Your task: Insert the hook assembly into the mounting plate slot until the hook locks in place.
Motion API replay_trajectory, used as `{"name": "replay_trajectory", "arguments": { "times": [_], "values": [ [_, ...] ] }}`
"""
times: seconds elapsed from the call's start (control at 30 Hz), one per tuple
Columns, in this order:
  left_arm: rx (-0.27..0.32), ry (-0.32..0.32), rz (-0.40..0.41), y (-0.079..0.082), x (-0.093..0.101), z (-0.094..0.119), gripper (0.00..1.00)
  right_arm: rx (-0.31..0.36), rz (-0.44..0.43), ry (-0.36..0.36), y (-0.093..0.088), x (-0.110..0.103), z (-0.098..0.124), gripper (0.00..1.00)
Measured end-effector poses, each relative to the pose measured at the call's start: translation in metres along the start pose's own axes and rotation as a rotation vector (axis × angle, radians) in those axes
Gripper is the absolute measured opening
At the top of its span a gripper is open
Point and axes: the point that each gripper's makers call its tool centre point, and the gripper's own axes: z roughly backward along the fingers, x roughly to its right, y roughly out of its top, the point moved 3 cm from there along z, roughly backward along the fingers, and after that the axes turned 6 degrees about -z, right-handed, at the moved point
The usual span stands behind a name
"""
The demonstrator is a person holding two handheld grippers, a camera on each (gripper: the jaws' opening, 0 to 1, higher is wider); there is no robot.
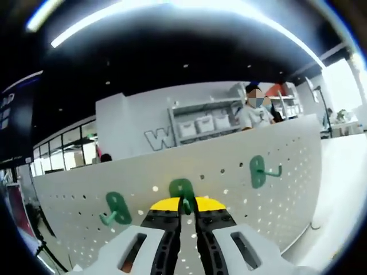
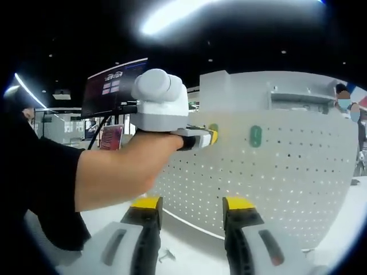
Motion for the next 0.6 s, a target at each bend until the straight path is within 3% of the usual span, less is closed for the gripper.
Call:
{"name": "replay_trajectory", "arguments": {
  "times": [0.23, 0.47, 0.6],
  "values": [
    [0.008, -0.046, -0.064, -0.002, 0.005, 0.003, 0.15, -0.017, 0.006, 0.001, -0.005, 0.0, -0.002, 0.39],
    [-0.002, -0.092, 0.014, -0.009, -0.002, 0.013, 0.22, -0.024, 0.015, 0.006, -0.009, -0.001, -0.004, 0.39],
    [-0.002, -0.121, 0.009, -0.014, -0.005, 0.022, 0.24, -0.029, 0.02, -0.002, -0.011, 0.0, -0.005, 0.39]
  ]
}}
